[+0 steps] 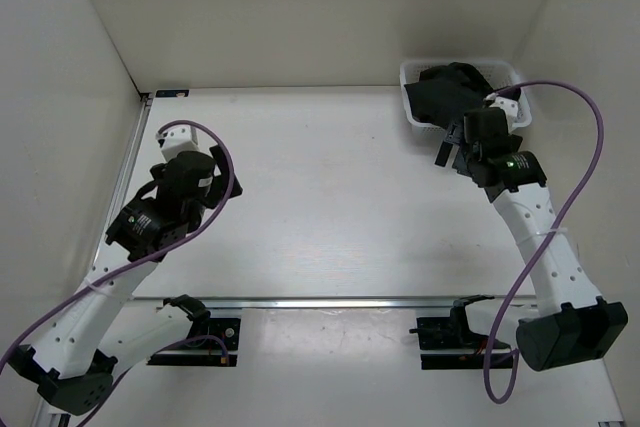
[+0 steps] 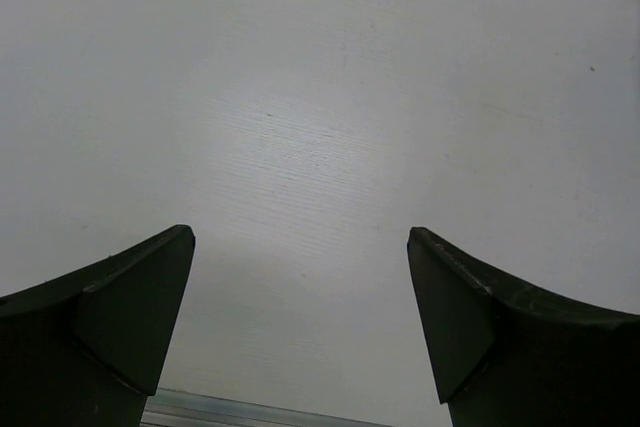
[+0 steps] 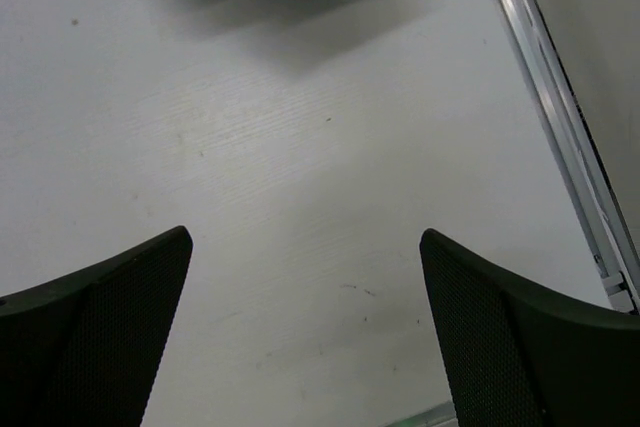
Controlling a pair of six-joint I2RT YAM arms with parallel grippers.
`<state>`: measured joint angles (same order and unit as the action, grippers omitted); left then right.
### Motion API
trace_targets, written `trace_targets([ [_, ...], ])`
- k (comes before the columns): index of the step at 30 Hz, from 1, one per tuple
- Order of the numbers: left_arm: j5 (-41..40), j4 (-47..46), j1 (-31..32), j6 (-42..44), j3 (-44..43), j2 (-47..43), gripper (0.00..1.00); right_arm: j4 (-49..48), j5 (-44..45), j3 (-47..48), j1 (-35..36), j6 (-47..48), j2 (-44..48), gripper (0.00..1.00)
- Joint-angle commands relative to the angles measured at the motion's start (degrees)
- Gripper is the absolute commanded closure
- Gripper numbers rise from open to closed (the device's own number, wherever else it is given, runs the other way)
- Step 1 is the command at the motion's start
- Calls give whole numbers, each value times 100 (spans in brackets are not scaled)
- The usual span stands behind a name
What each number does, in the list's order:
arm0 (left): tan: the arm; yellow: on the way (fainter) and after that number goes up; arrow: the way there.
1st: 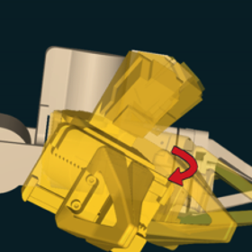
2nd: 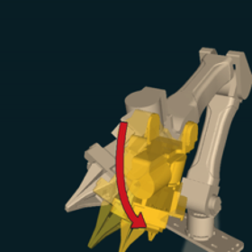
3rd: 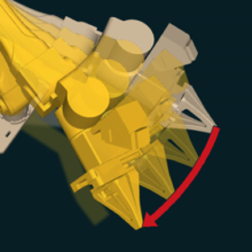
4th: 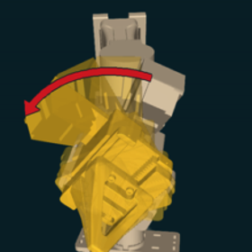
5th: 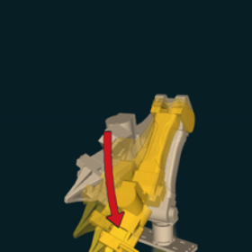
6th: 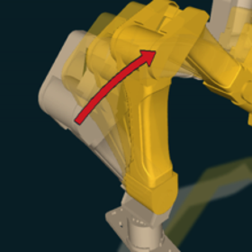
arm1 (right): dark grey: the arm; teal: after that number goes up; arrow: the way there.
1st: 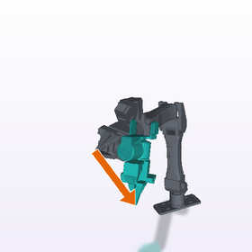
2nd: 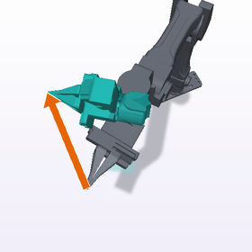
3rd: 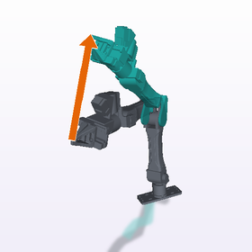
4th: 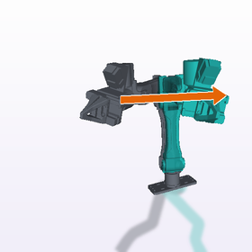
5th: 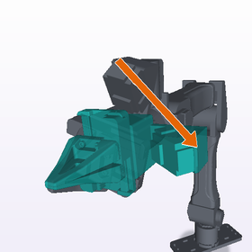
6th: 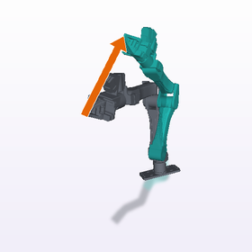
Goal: Fold and stack the trousers
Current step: Grab the trousers from the pile
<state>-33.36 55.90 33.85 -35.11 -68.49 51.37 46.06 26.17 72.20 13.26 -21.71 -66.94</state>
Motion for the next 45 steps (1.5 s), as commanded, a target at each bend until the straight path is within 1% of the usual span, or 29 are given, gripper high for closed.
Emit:
trace_targets([
  [1, -4, -281, -27, 346, 81, -145, 0, -703, 695, -109, 45, 106, 199, 0],
  [2, 92, -281, -27, 417, 81, -23, 0, -965, 792, -110, 45, 106, 199, 0],
  [3, 180, -281, -27, 418, 81, 39, 0, -1072, 584, 12, -76, 254, 120, 0],
  [4, 233, -281, -27, 418, 12, 100, 0, -1160, 138, 135, -269, 342, -220, 0],
  [6, 391, -281, -27, 418, -68, 267, 0, -1161, -164, 793, -463, 413, -739, 0],
  [7, 531, -281, -27, 487, -164, 329, 0, -1161, -304, 1065, -612, 475, -1360, 0],
  [8, 611, -281, -27, 575, -287, 382, 0, -1039, -471, 1712, -675, 475, -1705, 0],
  [9, 699, -220, -27, 576, -340, 478, 0, -777, -621, 2075, -797, 545, -2048, 0],
  [10, 752, -168, -27, 637, -393, 479, 0, -644, -718, 2418, -850, 546, -2695, 0],
  [12, 752, -80, -27, 637, -516, 540, 0, -520, -798, 2981, -903, 493, -3253, 0],
  [13, 752, -10, -27, 637, -516, 540, 0, -519, -894, 3436, -904, 493, -3717, 0],
  [15, 752, -9, -27, 637, -516, 488, 0, -519, -1087, 3878, -1026, 571, -4411, 0],
  [16, 752, 61, -27, 637, -516, 488, 0, -389, -1149, 4350, -1027, 572, -4651, 0],
  [18, 673, 201, -27, 637, -577, 488, 0, -213, -1289, 4731, -1132, 520, -5168, 0],
  [19, 621, 272, -27, 585, -578, 427, 0, -151, -1377, 4820, -1132, 519, -5250, 0],
  [21, 621, 377, -27, 524, -631, 356, 0, -255, -1466, 4821, -1185, 440, -5303, 0],
  [24, 568, 378, -27, 523, -570, 207, 0, -396, -1405, 4881, -1185, 440, -5356, 8],
  [27, 647, 378, -27, 471, -569, 154, 0, -396, -1483, 5066, -1290, 440, -5522, 45],
  [28, 647, 430, -27, 470, -569, 154, 0, -396, -1484, 5067, -1290, 440, -5523, 77],
  [30, 647, 483, -27, 418, -569, 154, 0, -396, -1484, 5119, -1290, 440, -5523, 97],
  [31, 647, 536, -27, 418, -569, 154, 0, -396, -1484, 5119, -1290, 440, -5523, 100],
  [34, 647, 598, -27, 365, -622, 101, 0, -344, -1431, 5119, -1290, 440, -5234, 100],
  [35, 647, 598, -27, 365, -622, 101, 0, -344, -1431, 5172, -1290, 440, -4972, 100],
  [38, 647, 545, -27, 365, -622, 101, 0, -265, -1956, 5995, -1290, 440, -4427, 100],
  [39, 647, 493, -27, 365, -622, 101, 0, -134, -2115, 6747, -1238, 440, -4303, 100],
  [41, 647, 492, -27, 365, -683, 241, 0, -133, -2283, 7428, -993, 527, -3916, 100],
  [43, 586, 492, -27, 303, -797, 320, 0, -360, -2283, 7737, -651, 685, -3382, 100],
  [44, 585, 492, -27, 242, -798, 390, 0, -657, -2440, 7573, -397, 738, -3144, 100],
  [45, 585, 544, -27, 242, -859, 391, 0, -782, -2511, 7345, -255, 791, -2654, 100],
])
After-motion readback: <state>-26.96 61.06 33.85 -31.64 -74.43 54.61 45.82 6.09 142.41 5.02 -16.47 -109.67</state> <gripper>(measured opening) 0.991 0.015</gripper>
